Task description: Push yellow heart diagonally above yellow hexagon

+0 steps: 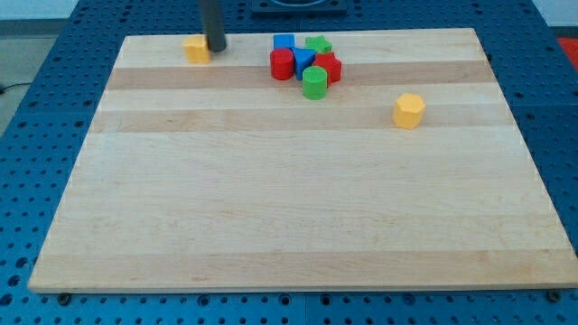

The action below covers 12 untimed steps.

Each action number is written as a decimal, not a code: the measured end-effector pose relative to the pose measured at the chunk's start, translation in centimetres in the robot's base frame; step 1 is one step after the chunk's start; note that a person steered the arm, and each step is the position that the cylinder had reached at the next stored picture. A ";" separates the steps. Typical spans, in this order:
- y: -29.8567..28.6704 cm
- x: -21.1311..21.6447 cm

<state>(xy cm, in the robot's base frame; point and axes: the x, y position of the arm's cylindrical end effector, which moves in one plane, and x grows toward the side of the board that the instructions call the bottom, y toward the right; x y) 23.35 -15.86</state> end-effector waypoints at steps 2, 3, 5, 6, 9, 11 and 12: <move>-6.9 -3.1; -10.8 -1.0; -8.1 0.3; -6.6 0.3; -2.0 4.1; -1.1 9.0; -0.8 8.7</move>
<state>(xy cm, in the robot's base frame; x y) 32.00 -16.68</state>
